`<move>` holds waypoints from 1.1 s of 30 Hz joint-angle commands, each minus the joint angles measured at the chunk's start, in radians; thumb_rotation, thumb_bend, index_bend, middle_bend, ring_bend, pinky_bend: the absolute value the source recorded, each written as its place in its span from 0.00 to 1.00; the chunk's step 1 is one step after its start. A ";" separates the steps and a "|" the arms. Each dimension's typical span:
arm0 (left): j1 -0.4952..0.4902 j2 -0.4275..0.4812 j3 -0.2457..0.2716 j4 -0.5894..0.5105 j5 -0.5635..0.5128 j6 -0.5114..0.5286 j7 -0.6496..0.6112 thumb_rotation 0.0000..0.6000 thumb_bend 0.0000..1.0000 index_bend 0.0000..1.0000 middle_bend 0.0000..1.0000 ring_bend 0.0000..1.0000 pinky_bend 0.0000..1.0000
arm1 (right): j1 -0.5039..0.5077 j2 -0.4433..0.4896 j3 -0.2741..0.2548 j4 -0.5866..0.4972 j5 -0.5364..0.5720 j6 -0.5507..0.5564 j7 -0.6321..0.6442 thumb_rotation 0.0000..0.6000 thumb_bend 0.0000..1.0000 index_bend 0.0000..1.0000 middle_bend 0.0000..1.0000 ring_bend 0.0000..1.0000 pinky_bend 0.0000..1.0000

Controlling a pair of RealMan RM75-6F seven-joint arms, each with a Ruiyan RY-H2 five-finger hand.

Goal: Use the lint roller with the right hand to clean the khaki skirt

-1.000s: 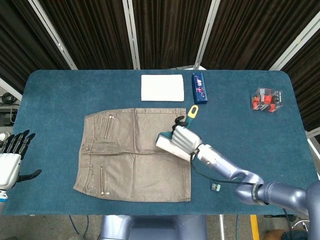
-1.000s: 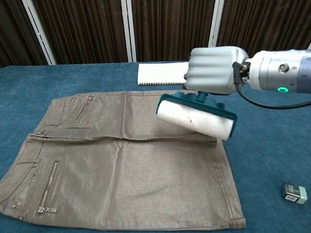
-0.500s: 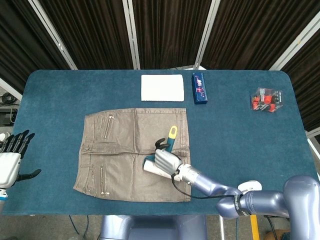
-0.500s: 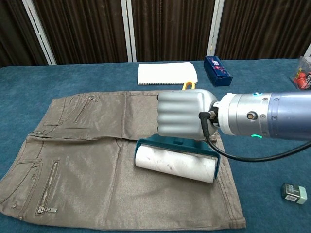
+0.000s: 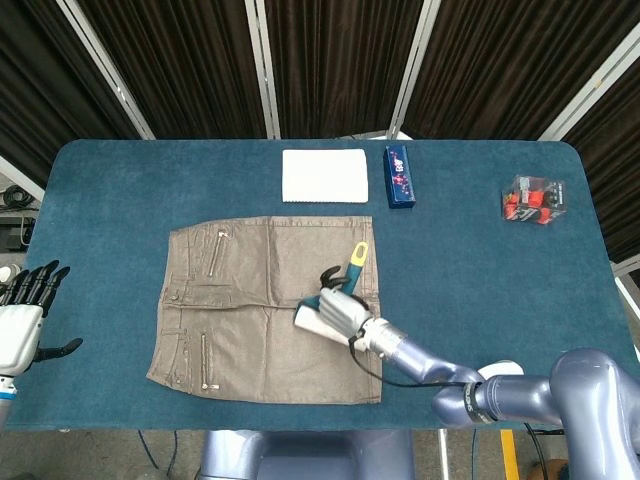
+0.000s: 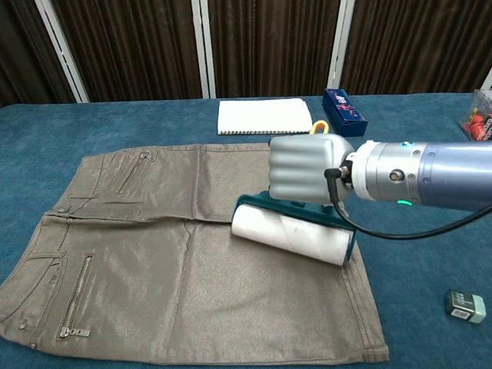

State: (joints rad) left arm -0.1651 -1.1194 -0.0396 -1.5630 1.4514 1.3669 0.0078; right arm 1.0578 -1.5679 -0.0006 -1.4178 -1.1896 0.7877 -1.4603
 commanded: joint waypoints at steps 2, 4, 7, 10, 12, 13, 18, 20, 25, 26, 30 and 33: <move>-0.002 -0.003 -0.001 0.002 -0.004 -0.004 0.002 1.00 0.00 0.00 0.00 0.00 0.00 | 0.000 -0.003 0.015 0.105 0.012 0.016 0.065 1.00 0.63 0.58 0.62 0.53 0.38; -0.003 -0.004 -0.001 0.004 -0.007 -0.007 0.005 1.00 0.00 0.00 0.00 0.00 0.00 | -0.001 -0.003 0.022 0.154 0.016 0.016 0.100 1.00 0.63 0.58 0.62 0.53 0.38; -0.004 -0.006 -0.001 0.003 -0.010 -0.010 0.009 1.00 0.00 0.00 0.00 0.00 0.00 | -0.001 -0.006 0.024 0.203 0.013 0.015 0.135 1.00 0.63 0.58 0.62 0.53 0.38; -0.005 -0.008 -0.001 0.002 -0.010 -0.011 0.015 1.00 0.00 0.00 0.00 0.00 0.00 | -0.005 -0.015 0.029 0.237 0.019 0.017 0.165 1.00 0.63 0.58 0.62 0.53 0.38; -0.005 -0.009 -0.001 0.001 -0.012 -0.012 0.016 1.00 0.00 0.00 0.00 0.00 0.00 | -0.006 -0.018 0.025 0.245 0.012 0.019 0.176 1.00 0.63 0.58 0.62 0.53 0.38; -0.006 -0.009 -0.001 0.000 -0.012 -0.013 0.017 1.00 0.00 0.00 0.00 0.00 0.00 | -0.007 -0.019 0.022 0.245 0.006 0.020 0.180 1.00 0.63 0.58 0.62 0.53 0.38; -0.007 -0.008 0.000 -0.002 -0.008 -0.012 0.016 1.00 0.00 0.00 0.00 0.00 0.00 | -0.012 -0.017 -0.001 0.204 -0.030 0.031 0.193 1.00 0.63 0.58 0.62 0.53 0.38; -0.006 -0.007 0.000 -0.002 -0.007 -0.011 0.014 1.00 0.00 0.00 0.00 0.00 0.00 | -0.013 -0.013 -0.014 0.175 -0.047 0.035 0.183 1.00 0.63 0.58 0.62 0.53 0.38; -0.005 -0.004 0.001 -0.004 -0.005 -0.008 0.007 1.00 0.00 0.00 0.00 0.00 0.00 | -0.017 -0.002 -0.047 0.089 -0.089 0.051 0.138 1.00 0.63 0.58 0.62 0.53 0.39; -0.005 -0.003 0.001 -0.004 -0.004 -0.007 0.006 1.00 0.00 0.00 0.00 0.00 0.00 | -0.017 0.000 -0.051 0.073 -0.094 0.053 0.130 1.00 0.63 0.58 0.62 0.53 0.39; -0.005 -0.003 0.002 -0.003 -0.004 -0.007 0.005 1.00 0.00 0.00 0.00 0.00 0.00 | -0.020 0.010 -0.065 0.007 -0.116 0.063 0.103 1.00 0.63 0.58 0.62 0.54 0.39; -0.005 -0.002 0.002 -0.004 -0.003 -0.007 0.004 1.00 0.00 0.00 0.00 0.00 0.00 | -0.022 0.017 -0.077 -0.034 -0.135 0.068 0.081 1.00 0.63 0.58 0.62 0.54 0.39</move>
State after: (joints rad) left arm -0.1698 -1.1216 -0.0376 -1.5667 1.4484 1.3600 0.0118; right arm 1.0377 -1.5570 -0.0679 -1.4347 -1.3117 0.8506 -1.3656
